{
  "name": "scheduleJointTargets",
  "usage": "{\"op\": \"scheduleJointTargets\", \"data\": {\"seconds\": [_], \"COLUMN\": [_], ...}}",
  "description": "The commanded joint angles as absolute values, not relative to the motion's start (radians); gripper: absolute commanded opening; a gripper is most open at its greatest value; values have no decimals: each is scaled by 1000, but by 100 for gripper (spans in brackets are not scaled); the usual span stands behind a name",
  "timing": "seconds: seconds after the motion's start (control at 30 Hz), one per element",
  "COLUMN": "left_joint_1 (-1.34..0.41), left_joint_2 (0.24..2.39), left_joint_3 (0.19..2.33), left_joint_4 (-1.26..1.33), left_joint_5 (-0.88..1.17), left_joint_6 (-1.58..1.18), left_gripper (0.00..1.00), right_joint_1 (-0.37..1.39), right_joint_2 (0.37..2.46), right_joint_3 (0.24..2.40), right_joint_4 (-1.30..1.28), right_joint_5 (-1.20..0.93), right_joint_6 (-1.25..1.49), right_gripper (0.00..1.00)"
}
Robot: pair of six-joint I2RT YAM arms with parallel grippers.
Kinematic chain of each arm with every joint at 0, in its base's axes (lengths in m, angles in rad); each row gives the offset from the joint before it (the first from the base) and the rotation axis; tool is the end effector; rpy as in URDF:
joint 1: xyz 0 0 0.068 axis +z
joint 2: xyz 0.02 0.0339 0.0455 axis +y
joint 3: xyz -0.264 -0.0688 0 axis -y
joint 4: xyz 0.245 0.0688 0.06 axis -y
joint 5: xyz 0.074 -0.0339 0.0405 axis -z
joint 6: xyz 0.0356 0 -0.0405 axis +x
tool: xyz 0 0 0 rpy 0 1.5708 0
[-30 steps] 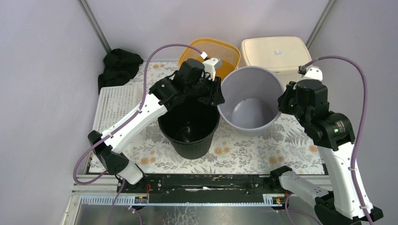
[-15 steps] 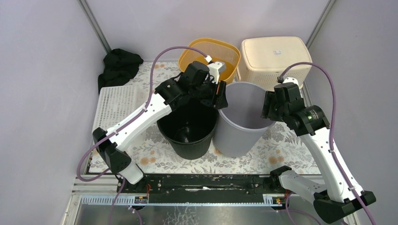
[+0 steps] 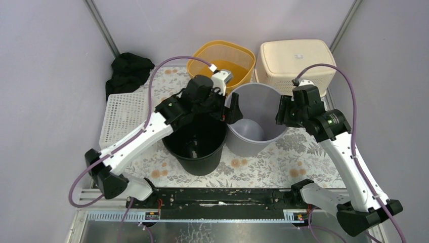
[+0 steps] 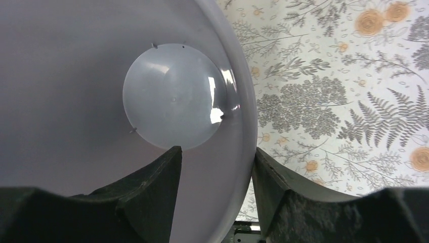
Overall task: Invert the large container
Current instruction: Place the container at the center of the board, then move the container to the center of the board.
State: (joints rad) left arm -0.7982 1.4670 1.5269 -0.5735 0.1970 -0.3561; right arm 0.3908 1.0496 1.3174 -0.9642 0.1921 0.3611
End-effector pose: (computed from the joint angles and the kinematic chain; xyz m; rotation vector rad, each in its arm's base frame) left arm 0.2243 -0.2401 0.3971 0.6063 2.1189 -0.8834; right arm 0.1806 0.0671 0.3953 0.0681 2.2575 0.1850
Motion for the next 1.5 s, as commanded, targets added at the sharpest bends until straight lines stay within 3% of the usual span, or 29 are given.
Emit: {"op": "scheduleJointTargets", "data": {"seconds": [0.0,0.17,0.47,1.1,1.3,1.47], "left_joint_1": [-811,-811,-810,-787,-787,-787], "left_joint_2": [1364,1312,1309,1226,1154,1065], "left_joint_3": [1397,1282,1275,1302,1330,1333], "left_joint_4": [-491,-412,-394,-332,-356,-432], "left_joint_5": [163,120,-6,-55,-145,-71], "left_joint_6": [-368,-354,-337,-299,-303,-346], "left_gripper": [100,100,100,100,100,100], "right_joint_1": [410,409,409,409,408,408], "right_joint_2": [1055,1069,1109,1074,1085,1178], "right_joint_3": [1303,1275,1323,1339,1291,1274], "right_joint_4": [-856,-842,-846,-859,-790,-676], "right_joint_5": [101,101,122,270,313,295], "right_joint_6": [359,362,352,333,349,359], "right_gripper": [58,47,20,4,0,0]}}
